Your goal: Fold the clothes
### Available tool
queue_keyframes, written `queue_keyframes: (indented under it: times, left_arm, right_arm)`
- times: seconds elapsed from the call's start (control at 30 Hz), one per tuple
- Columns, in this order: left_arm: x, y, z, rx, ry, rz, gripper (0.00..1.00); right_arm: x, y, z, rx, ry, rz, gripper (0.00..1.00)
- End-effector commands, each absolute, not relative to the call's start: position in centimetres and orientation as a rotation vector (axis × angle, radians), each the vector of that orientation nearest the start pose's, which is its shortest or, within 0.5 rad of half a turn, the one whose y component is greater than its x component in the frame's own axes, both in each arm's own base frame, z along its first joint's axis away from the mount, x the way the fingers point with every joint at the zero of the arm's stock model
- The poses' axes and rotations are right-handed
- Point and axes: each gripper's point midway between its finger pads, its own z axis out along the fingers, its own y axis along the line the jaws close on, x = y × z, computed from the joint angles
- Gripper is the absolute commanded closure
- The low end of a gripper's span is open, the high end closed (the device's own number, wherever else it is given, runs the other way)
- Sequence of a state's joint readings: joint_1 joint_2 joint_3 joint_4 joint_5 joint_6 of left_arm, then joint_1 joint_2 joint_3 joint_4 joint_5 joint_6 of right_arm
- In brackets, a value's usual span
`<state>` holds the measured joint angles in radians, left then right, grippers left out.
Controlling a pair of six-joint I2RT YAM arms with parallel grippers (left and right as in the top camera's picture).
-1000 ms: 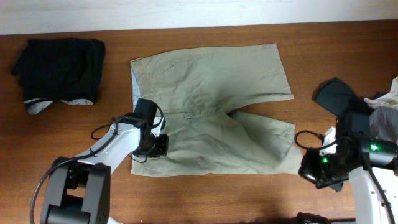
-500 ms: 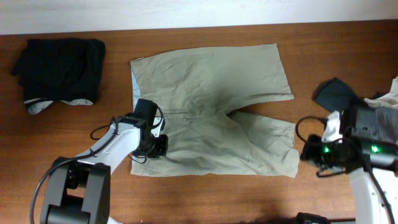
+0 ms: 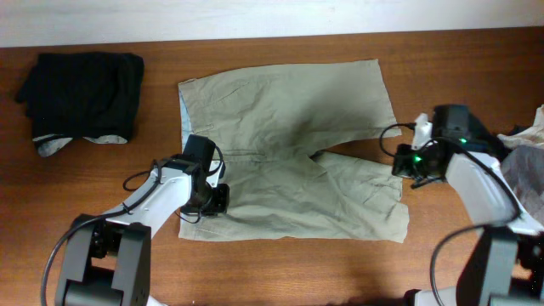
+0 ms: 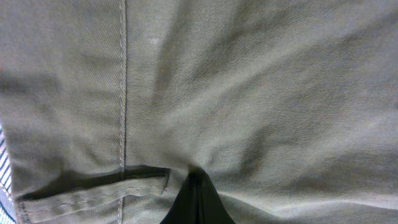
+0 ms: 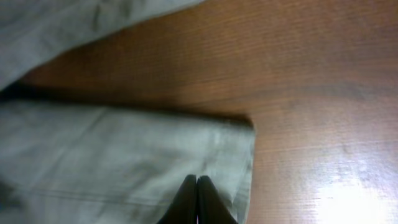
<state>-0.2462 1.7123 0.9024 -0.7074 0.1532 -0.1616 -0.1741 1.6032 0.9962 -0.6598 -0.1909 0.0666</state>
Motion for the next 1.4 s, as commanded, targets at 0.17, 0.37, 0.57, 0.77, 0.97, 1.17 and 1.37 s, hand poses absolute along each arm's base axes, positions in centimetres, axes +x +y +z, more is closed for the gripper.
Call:
queue_keyframes:
  times: [0.17, 0.37, 0.57, 0.77, 0.97, 1.17, 1.37]
  left_arm:
    - [24.8, -7.5, -2.6, 0.109, 3.198, -0.106, 0.99]
    - [24.8, -7.5, -2.6, 0.109, 3.198, -0.106, 0.99]
    - [24.7, -7.0, -2.6, 0.110, 3.202, -0.067, 0.99]
    - [24.5, -6.5, -2.6, 0.111, 3.212, -0.024, 0.99]
    - [24.5, -6.3, -2.6, 0.111, 3.210, -0.005, 0.99]
    - [25.8, -6.6, -1.7, 0.111, 3.179, -0.014, 0.99]
    - [29.1, -6.3, 1.0, 0.108, 3.099, 0.060, 0.99]
  right_arm:
    - [34.0, -1.6, 0.0, 0.226, 2.919, 0.191, 0.96]
    - [33.9, -2.2, -2.8, 0.238, 2.966, 0.150, 0.96]
    - [35.0, -3.5, -5.5, 0.246, 2.955, 0.050, 0.96]
    - [36.3, -4.9, -7.8, 0.222, 2.921, -0.058, 0.96]
    - [36.8, -6.3, -7.2, 0.241, 2.925, -0.156, 0.96]
    - [39.9, -5.4, 3.5, 0.240, 2.808, -0.056, 0.96]
    - [38.1, -5.2, 15.8, 0.249, 2.577, -0.058, 0.96]
